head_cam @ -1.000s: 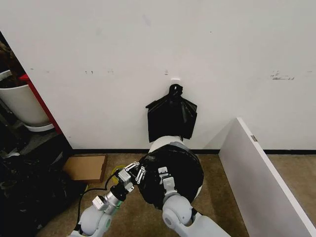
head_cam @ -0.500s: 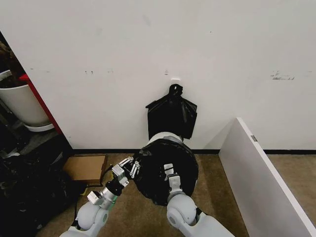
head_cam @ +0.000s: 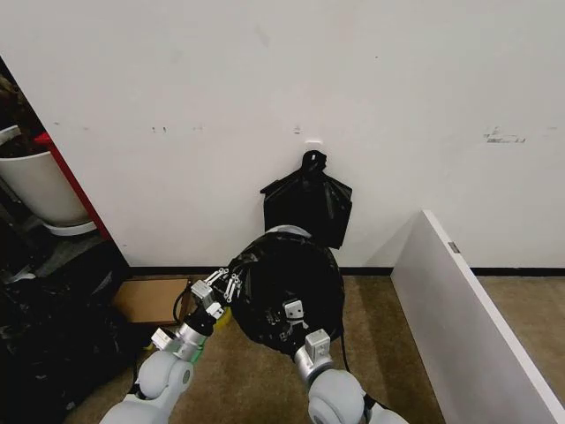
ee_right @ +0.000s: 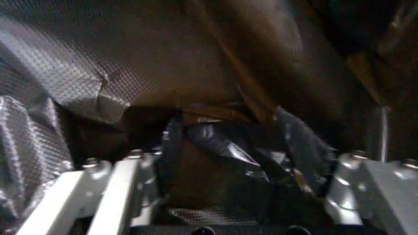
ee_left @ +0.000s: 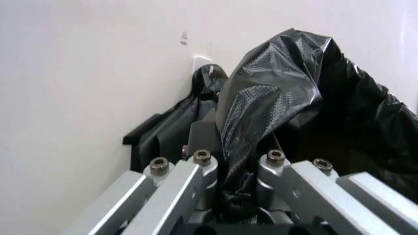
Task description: Place the garbage bag over the trash bin.
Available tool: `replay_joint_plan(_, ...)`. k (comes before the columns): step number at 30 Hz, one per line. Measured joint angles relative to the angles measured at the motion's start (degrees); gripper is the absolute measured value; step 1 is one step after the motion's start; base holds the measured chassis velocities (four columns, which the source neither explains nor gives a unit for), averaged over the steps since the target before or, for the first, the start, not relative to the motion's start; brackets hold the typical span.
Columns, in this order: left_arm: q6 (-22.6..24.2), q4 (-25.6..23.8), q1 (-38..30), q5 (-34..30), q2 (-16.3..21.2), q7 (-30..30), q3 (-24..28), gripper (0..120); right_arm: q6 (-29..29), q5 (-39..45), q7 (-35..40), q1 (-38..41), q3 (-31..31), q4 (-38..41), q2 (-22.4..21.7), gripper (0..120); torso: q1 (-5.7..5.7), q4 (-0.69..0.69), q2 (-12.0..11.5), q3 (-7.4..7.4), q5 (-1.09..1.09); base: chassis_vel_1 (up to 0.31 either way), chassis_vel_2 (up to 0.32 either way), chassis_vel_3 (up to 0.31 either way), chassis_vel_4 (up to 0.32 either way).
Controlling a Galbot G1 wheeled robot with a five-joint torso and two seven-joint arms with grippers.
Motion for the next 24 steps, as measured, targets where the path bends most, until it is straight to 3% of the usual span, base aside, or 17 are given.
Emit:
replay_joint_plan(4, 0.2, 0.02, 0.6, 0.16, -0.21, 0.05, 0.16, 4, 3.27, 0.45, -2.08, 0.44, 0.24, -1.02, 0.62, 76, 0.0, 0.01, 0.0, 0.0, 0.0, 0.0, 0.0, 0.0, 0.0)
replay_joint_plan(8, 0.2, 0.09, 1.05, 1.14, -0.28, 0.37, 0.33, 4, 3.31, -0.99, -1.27, 1.01, 0.33, -1.71, 1.11, 84, 0.0, 0.01, 0.0, 0.0, 0.01, 0.0, 0.0, 0.0, 0.0)
replay_joint_plan(10, -0.03, 0.45, 1.65, 2.66, -0.46, 0.71, 0.44, 4, 0.28, -5.28, 3.83, 1.72, 0.57, -2.5, 1.67, 96, 0.0, 0.01, 0.0, 0.0, 0.0, 0.0, 0.0, 0.0, 0.0)
replay_joint_plan(13, -0.58, 1.02, 2.21, 3.72, -0.72, 0.78, 0.31, 4, -5.95, -5.51, 10.42, 1.74, 0.59, -1.56, 1.35, 100, 0.0, 0.01, 0.0, 0.0, 0.0, 0.0, 0.0, 0.0, 0.0)
replay_joint_plan(16, -0.76, 1.36, 2.28, 4.06, -0.81, 0.75, 0.15, 4, -6.31, -4.22, 10.75, 1.39, 0.84, -0.73, 1.17, 100, 0.0, 0.0, 0.0, 0.0, 0.0, 0.0, 0.0, 0.0, 0.0)
replay_joint_plan(24, -0.85, 3.39, 2.0, 3.64, -1.3, 0.12, -0.07, 4, 3.9, -2.93, 0.83, -0.43, 2.59, 0.72, 0.4, 100, 0.0, 0.01, 0.0, 0.0, 0.0, 0.0, 0.0, 0.0, 0.0)
